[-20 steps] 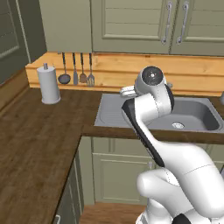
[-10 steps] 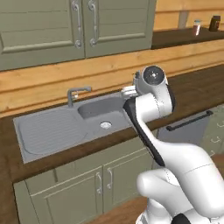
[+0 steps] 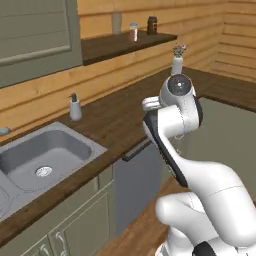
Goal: Start the toaster. Once the lever pops up, take the bread to the plate on the dining counter.
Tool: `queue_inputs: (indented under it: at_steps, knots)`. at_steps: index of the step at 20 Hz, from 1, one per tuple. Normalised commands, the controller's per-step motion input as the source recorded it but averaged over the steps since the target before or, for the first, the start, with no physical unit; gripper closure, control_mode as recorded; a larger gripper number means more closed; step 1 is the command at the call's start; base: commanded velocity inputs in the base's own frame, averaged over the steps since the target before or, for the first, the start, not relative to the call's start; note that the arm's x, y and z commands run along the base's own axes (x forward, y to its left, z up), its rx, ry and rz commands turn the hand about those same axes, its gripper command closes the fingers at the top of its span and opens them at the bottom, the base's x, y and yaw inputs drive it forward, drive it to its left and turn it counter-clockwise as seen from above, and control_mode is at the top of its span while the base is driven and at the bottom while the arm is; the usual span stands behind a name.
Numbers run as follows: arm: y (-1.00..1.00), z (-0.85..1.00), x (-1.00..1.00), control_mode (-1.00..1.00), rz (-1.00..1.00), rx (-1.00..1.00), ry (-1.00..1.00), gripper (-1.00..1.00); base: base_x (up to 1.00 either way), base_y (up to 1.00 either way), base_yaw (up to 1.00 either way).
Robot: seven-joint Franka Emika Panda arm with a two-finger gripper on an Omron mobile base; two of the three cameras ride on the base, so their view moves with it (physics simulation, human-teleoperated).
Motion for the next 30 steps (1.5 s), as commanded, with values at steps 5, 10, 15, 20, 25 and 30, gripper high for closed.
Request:
queue_inputs:
  at_steps: [5, 10, 15, 20, 25, 30]
  knots:
    - [0.0, 0.0, 0.0, 1.0, 0.0, 0.0, 0.0, 1.0, 0.39, -1.0, -0.44]
    - [0.0, 0.0, 0.0, 1.0, 0.0, 0.0, 0.0, 1.0, 0.28, -0.96, -0.47]
    - [0.0, 0.0, 0.0, 1.0, 0.0, 0.0, 0.0, 1.0, 0.15, -0.61, -0.51]
    - [0.0, 0.0, 0.0, 1.0, 0.0, 0.0, 0.0, 1.0, 0.16, -0.56, -0.49]
    - [0.0, 0.0, 0.0, 1.0, 0.0, 0.0, 0.0, 1.0, 0.26, -0.78, -0.38]
    - [0.0, 0.0, 0.0, 1.0, 0.0, 0.0, 0.0, 1.0, 0.36, -0.75, -0.27]
